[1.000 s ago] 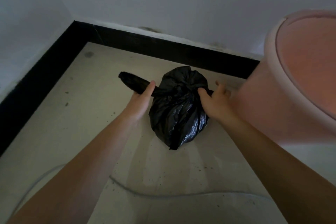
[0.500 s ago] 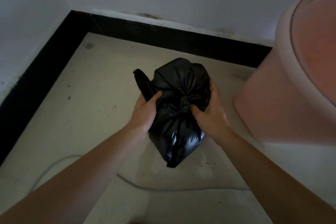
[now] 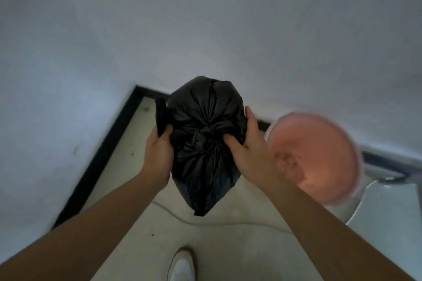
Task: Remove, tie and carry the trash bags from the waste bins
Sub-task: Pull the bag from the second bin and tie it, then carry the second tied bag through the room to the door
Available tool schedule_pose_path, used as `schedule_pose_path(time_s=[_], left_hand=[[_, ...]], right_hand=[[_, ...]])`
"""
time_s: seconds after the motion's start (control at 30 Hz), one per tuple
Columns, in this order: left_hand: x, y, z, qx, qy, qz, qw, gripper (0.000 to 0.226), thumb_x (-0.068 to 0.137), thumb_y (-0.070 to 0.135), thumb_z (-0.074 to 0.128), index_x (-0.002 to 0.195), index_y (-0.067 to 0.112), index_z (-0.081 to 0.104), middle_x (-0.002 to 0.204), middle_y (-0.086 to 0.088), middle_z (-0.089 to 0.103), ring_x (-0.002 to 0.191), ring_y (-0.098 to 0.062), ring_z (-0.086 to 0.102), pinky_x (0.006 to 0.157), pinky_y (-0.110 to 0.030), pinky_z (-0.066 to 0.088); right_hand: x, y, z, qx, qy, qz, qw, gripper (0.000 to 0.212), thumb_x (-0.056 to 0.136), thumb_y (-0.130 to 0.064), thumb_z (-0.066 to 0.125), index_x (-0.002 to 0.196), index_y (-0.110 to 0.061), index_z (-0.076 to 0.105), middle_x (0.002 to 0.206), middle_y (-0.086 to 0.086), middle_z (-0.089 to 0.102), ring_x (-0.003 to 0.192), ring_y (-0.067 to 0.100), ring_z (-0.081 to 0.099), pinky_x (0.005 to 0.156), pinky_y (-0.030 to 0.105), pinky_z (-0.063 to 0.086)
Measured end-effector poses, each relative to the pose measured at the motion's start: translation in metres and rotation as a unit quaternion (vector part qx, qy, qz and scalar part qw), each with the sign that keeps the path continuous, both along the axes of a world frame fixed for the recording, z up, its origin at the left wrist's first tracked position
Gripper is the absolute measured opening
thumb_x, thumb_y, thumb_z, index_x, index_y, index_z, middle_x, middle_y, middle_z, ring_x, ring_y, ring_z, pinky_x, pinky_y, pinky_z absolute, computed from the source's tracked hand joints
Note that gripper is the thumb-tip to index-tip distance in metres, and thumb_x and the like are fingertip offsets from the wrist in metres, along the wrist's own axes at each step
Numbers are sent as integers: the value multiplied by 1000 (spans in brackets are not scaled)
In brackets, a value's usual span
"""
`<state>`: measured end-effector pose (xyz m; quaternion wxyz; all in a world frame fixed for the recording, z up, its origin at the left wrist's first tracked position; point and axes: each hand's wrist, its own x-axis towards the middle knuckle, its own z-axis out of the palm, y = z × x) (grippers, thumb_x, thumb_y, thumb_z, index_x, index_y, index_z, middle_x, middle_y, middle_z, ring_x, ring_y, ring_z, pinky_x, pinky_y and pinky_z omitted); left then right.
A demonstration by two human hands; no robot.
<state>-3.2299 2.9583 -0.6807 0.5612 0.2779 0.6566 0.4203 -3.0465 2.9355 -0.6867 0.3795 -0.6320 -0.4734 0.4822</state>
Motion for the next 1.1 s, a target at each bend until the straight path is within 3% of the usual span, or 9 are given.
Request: schedule_pose_path(time_s=[0.07, 0.17, 0.23, 0.33, 0.43, 0.53, 0.67, 0.9, 1.1], left_hand=[[0, 23, 92, 28, -15, -5, 999, 26, 105, 22, 47, 123, 29, 63, 119, 0, 71, 111, -22, 67, 96, -39, 52], [-1, 55, 243, 87, -28, -1, 996, 24, 105, 21, 47, 120, 29, 63, 117, 2, 71, 105, -17, 69, 88, -32, 54], [-6, 71, 349, 118, -33, 5, 992, 21, 105, 23, 48, 116, 32, 63, 119, 1, 71, 110, -22, 67, 97, -39, 52], [-19, 78, 496, 168, -36, 1, 985, 27, 105, 27, 47, 129, 26, 59, 125, -1, 68, 116, -23, 65, 104, -43, 48], [-38, 71, 622, 227, -37, 2, 973, 29, 105, 27, 46, 131, 22, 58, 121, -1, 69, 111, -20, 66, 98, -37, 52], [-50, 49, 707, 270, -34, 22, 962, 26, 106, 25, 45, 127, 22, 58, 113, 4, 69, 105, -16, 67, 90, -32, 54], [-55, -10, 748, 308, -30, 72, 948, 29, 106, 27, 45, 131, 20, 58, 117, 3, 69, 109, -18, 67, 95, -35, 54], [-68, -147, 744, 296, -11, 228, 928, 37, 106, 31, 44, 137, 16, 55, 125, -3, 68, 113, -20, 66, 96, -35, 53], [-136, -317, 770, 296, 82, 404, 862, 23, 105, 30, 46, 120, 21, 61, 118, -2, 71, 107, -19, 69, 94, -36, 53]], right_hand=[[4, 24, 92, 13, -9, 15, 1000, 74, 97, -21, 57, 155, -37, 14, 136, -22, 46, 122, -3, 43, 101, 15, 32], [8, 65, 243, 72, -33, 23, 997, 67, 97, -11, 55, 126, -63, 23, 117, -36, 47, 99, -18, 51, 83, -5, 31], [7, 84, 349, 109, -45, 39, 992, 68, 97, -9, 54, 134, -58, 24, 118, -34, 48, 98, -20, 52, 81, -8, 31], [-1, 92, 498, 153, -67, 65, 984, 62, 100, -15, 53, 153, -30, 25, 131, -18, 51, 114, -7, 48, 88, -3, 34], [-14, 86, 628, 204, -98, 97, 969, 61, 101, -24, 54, 155, -26, 24, 135, -13, 50, 123, 3, 48, 99, 13, 35], [-23, 73, 717, 248, -104, 117, 956, 60, 101, -31, 53, 154, -27, 25, 137, -10, 51, 123, 8, 49, 102, 23, 36], [-34, 37, 764, 300, -90, 149, 938, 59, 101, -31, 52, 154, -26, 27, 140, -8, 51, 124, 8, 49, 104, 25, 36], [-79, -27, 753, 316, 0, 282, 906, 55, 101, -31, 52, 152, -30, 32, 136, -13, 53, 122, 5, 50, 103, 25, 37], [-199, -136, 762, 295, 102, 442, 841, 53, 101, -31, 53, 151, -30, 34, 138, -10, 55, 123, 7, 52, 102, 26, 38]])
